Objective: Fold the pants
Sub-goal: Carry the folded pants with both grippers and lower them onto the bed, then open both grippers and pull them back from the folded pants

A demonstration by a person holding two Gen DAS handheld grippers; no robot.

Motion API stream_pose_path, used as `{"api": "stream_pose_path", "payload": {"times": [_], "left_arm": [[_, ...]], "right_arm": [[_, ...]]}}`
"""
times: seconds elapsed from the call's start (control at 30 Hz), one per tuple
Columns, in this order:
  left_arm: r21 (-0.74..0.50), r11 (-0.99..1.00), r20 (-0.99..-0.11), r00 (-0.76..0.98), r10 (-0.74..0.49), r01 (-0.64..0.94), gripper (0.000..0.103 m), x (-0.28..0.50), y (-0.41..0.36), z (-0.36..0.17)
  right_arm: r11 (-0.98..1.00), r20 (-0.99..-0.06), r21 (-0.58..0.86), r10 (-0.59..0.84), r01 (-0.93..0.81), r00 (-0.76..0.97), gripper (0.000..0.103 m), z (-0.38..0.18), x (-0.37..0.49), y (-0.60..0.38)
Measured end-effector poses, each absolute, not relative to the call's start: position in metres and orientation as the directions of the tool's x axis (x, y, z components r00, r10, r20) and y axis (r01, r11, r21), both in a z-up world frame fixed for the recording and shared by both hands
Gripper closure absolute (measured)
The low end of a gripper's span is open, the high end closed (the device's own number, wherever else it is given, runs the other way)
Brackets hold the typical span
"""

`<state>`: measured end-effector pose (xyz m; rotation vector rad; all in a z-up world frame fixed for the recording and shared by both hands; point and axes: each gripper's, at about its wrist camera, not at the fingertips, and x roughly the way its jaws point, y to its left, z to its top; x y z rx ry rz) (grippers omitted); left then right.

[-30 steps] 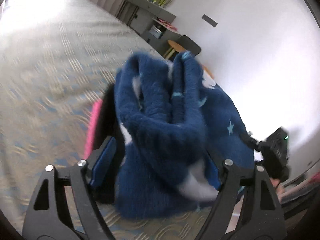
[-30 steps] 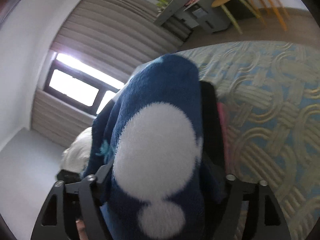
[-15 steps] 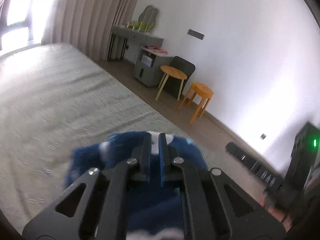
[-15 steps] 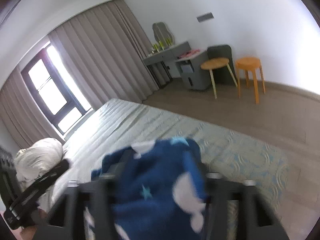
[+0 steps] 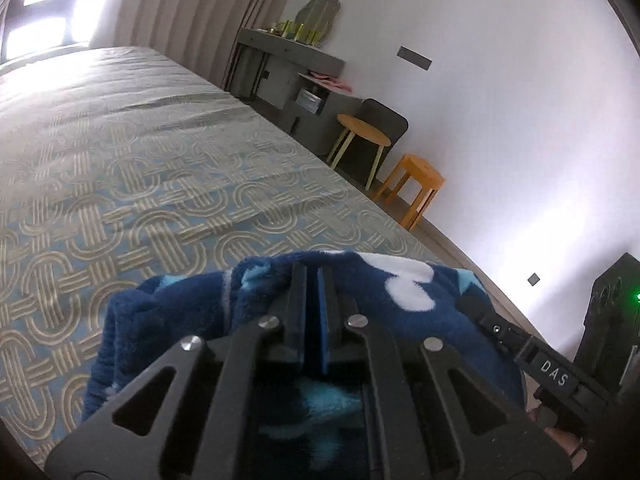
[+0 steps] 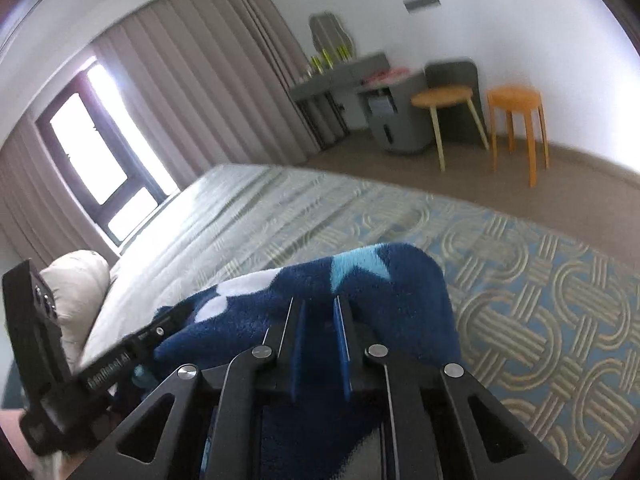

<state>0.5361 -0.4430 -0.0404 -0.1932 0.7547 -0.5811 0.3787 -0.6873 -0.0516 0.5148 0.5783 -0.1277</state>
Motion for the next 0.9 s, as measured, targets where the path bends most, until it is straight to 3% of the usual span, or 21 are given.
{"api": "stream_pose_path", "payload": {"times": [0.23,0.43,0.47,0.53,0.6,0.7,0.77,0.87,0.9], "left_arm": [[-0.284,0.880,-0.601,0.645,-0.472,0.380,0.099,0.536,-0.453,-0.046],[-0.123,0.906,-0.735,0.576,-0.357,0.405,0.100,0.529,-0.475,-0.016],[-0.106,0.906,-0.741,0.575,-0.347,0.411,0.097,0.519,-0.472,-0.001],[-0.091,0.911,-0.706,0.619,-0.344,0.403,0.073,0.491,-0.459,0.035],[-0.098,0.913,-0.661,0.660,-0.358,0.397,0.039,0.466,-0.444,0.063],[-0.107,0.898,-0.601,0.691,-0.401,0.428,0.038,0.416,-0.419,0.109],[-0.099,0.887,-0.572,0.703,-0.422,0.451,0.036,0.381,-0.406,0.134],[-0.079,0.869,-0.527,0.720,-0.452,0.488,0.022,0.323,-0.387,0.163],[-0.075,0.867,-0.517,0.724,-0.457,0.493,0.022,0.311,-0.383,0.168]], "right_arm": [[0.855,-0.539,0.439,0.006,0.275,0.842,0.099,-0.056,0.375,-0.687],[0.878,-0.615,0.339,-0.064,0.337,0.786,0.101,-0.045,0.385,-0.676],[0.891,-0.650,0.302,-0.068,0.340,0.757,0.100,-0.038,0.388,-0.672],[0.907,-0.711,0.235,-0.085,0.350,0.698,0.093,-0.011,0.384,-0.665],[0.898,-0.694,0.266,-0.073,0.349,0.717,0.083,0.015,0.361,-0.661],[0.882,-0.646,0.340,-0.032,0.326,0.762,0.070,0.051,0.307,-0.651],[0.889,-0.627,0.343,-0.025,0.305,0.779,0.056,0.070,0.272,-0.639],[0.907,-0.608,0.327,-0.014,0.267,0.793,0.048,0.097,0.221,-0.617],[0.911,-0.601,0.328,-0.001,0.249,0.799,0.047,0.105,0.205,-0.609]]}}
